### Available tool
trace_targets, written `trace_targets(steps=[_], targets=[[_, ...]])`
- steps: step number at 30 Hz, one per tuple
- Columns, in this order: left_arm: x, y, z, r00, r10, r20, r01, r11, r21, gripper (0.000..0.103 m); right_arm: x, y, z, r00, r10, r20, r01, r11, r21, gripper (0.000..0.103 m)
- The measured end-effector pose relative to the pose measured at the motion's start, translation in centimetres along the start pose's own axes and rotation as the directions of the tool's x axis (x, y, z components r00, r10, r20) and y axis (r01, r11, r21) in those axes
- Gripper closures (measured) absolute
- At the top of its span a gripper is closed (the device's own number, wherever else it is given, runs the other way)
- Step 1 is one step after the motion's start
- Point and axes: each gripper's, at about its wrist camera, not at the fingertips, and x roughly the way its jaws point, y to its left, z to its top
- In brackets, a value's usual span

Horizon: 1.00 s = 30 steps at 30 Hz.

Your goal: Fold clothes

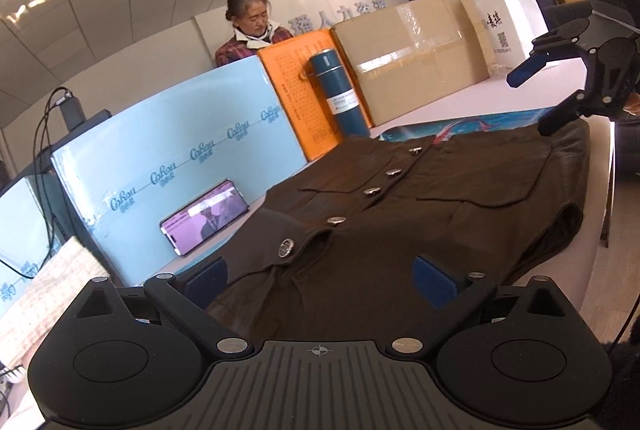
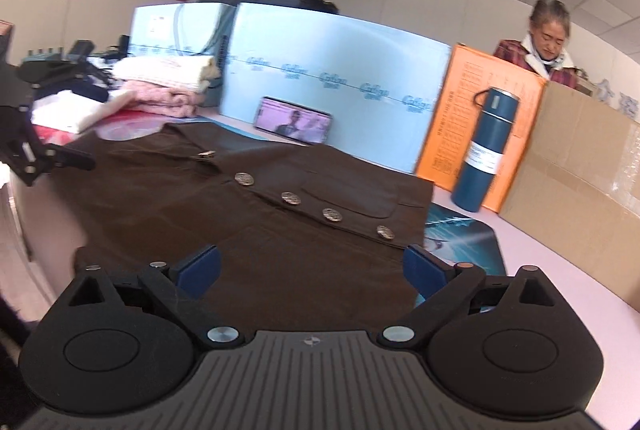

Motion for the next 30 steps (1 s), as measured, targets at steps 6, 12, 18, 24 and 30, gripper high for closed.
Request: trace_targets(steps=[6,12,18,24,30], targets=[[1.5,-1.7,0.0,0.997,-0.072,-0.019,0.072,0.997,-0.030,0.002,-0.5,4.7,-0.7,0.993,0.055,-0.107,-0.075,0.979,-0.191,0.000],[1.5,-2.4,-0.1,0.994,-0.104,-0.040,0.103,0.994,-0.022,0.002,2.1,6.3,-2.0,0.976,-0.012,-0.220,-0.056,0.951,-0.304,0.000],[1.3,-2.8,-0.2,0.992,-0.107,-0.061,0.107,0.994,-0.009,0.002,3.1,6.3,-1.0,0.986,0.023,-0.163,-0.073,0.949,-0.306,0.000],[1.2,-3.2,-0.2,0.991,-0.122,-0.051,0.122,0.992,-0.016,0.002,4.3,5.8,-0.8,0.989,-0.003,-0.147,-0.040,0.956,-0.291,0.000],[1.2,-5.0,0.2,0.957,-0.289,0.022,0.289,0.957,-0.013,0.002,5.1,6.5,-0.2,0.995,-0.032,-0.093,0.002,0.951,-0.308,0.000]])
